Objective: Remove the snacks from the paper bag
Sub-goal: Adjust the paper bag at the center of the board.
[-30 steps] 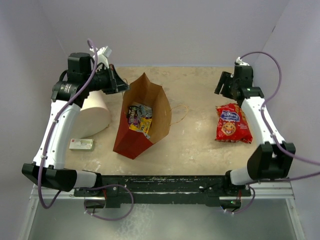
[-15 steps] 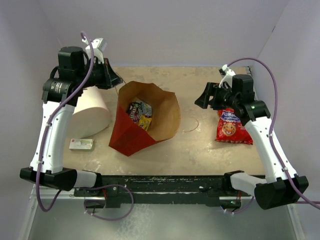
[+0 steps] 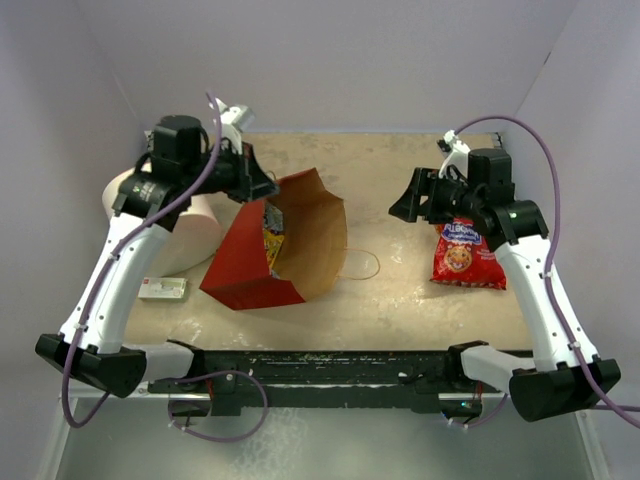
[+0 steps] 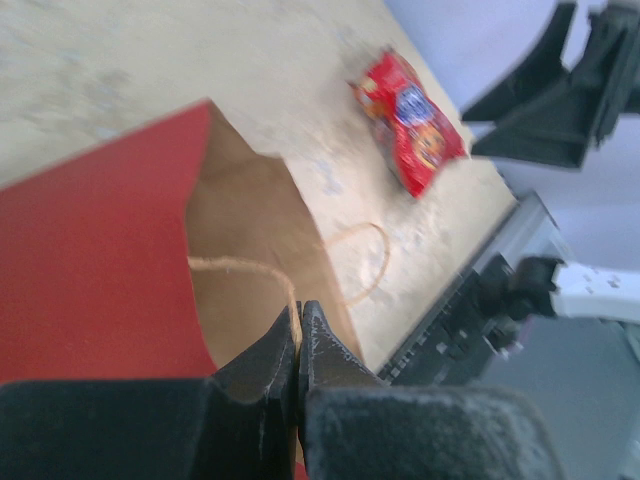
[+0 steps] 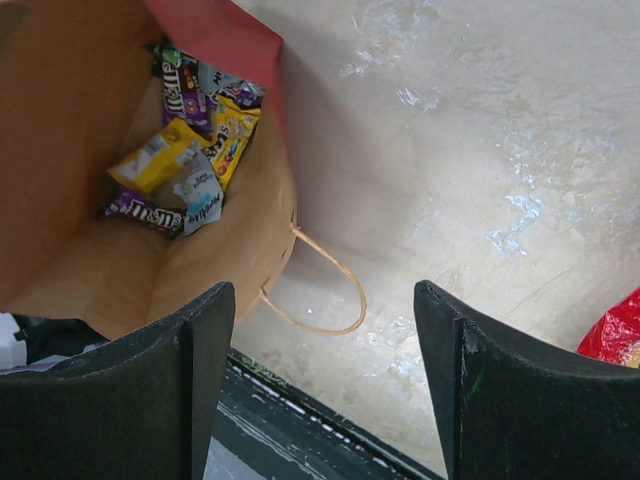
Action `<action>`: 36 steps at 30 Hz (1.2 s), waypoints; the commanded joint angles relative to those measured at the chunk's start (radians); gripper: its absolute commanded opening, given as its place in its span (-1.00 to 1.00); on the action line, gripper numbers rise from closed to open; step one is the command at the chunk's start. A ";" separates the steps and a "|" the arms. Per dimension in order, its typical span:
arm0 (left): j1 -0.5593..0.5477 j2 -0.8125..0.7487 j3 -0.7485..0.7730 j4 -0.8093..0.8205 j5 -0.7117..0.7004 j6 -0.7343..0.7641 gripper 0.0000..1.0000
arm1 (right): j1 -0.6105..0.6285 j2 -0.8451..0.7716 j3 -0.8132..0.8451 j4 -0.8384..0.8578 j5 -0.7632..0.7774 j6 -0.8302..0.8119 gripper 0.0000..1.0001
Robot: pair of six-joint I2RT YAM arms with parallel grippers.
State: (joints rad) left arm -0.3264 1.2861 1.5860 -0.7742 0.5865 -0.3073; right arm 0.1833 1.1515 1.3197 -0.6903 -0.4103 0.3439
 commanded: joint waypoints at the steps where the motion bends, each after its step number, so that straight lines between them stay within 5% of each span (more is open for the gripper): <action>1: -0.048 -0.105 -0.114 0.241 0.069 -0.132 -1.00 | 0.008 -0.024 0.111 -0.028 -0.027 -0.029 0.47; 14: -0.117 -0.127 -0.147 0.331 -0.005 -0.232 -1.00 | 0.129 -0.043 0.057 0.061 -0.118 -0.055 0.46; 25: -0.119 -0.181 -0.263 0.381 0.075 -0.247 -1.00 | 0.532 -0.049 -0.199 0.380 0.063 0.034 0.43; 36: -0.122 -0.252 -0.345 0.378 0.108 -0.346 -1.00 | 0.703 0.083 -0.374 0.576 0.255 0.040 -0.14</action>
State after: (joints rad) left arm -0.4408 1.0576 1.2530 -0.4713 0.6716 -0.5911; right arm 0.8707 1.2057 0.9550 -0.2581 -0.2329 0.3832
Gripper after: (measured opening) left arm 0.007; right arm 0.456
